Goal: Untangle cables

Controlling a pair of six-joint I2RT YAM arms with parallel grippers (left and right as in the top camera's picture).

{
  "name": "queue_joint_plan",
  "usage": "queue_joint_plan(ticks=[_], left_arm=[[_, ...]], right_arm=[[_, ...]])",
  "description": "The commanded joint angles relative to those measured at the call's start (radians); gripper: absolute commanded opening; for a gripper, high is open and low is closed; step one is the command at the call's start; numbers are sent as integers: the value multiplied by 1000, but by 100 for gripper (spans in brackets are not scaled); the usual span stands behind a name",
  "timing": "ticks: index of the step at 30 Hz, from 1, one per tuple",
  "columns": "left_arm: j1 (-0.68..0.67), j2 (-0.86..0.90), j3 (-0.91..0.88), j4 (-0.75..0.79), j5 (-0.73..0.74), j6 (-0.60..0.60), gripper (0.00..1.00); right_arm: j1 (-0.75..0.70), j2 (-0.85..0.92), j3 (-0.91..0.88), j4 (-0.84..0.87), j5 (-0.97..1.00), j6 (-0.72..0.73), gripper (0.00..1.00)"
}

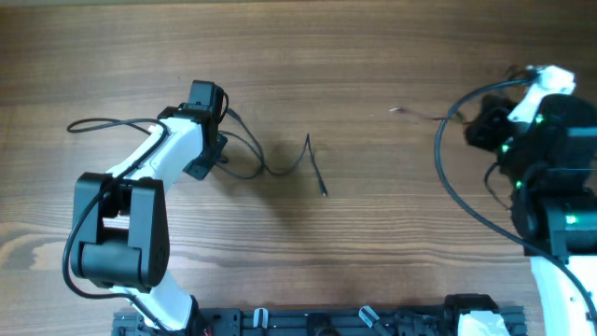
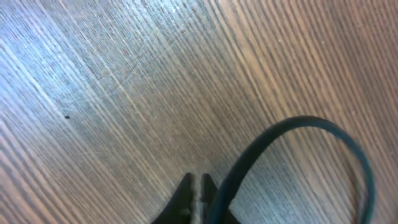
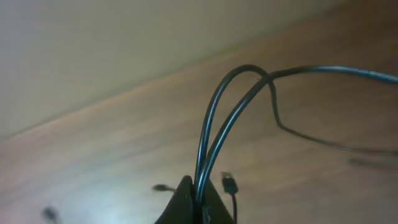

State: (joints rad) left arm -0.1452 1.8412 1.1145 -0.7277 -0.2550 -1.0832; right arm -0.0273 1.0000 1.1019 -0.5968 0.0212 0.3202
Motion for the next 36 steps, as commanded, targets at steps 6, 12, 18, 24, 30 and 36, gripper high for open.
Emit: queue_joint_plan(ticks=[6, 12, 18, 24, 30, 36], left_arm=[[-4, 11, -2, -2, -23, 6, 100], [-4, 11, -2, -2, -23, 6, 100], [-4, 11, -2, -2, -23, 6, 100], [-4, 11, -2, -2, -23, 6, 100], [-4, 11, -2, -2, -23, 6, 100], [-4, 11, -2, -2, -23, 6, 100]], right_arm=[[-282, 384, 135, 354, 35, -196, 4], [-486, 798, 424, 557, 35, -338, 4], [-577, 1187, 629, 685, 32, -348, 4], [-582, 1335, 638, 466, 20, -288, 92], [-586, 1295, 833, -3, 57, -212, 100], [-589, 1146, 873, -303, 76, -134, 100]])
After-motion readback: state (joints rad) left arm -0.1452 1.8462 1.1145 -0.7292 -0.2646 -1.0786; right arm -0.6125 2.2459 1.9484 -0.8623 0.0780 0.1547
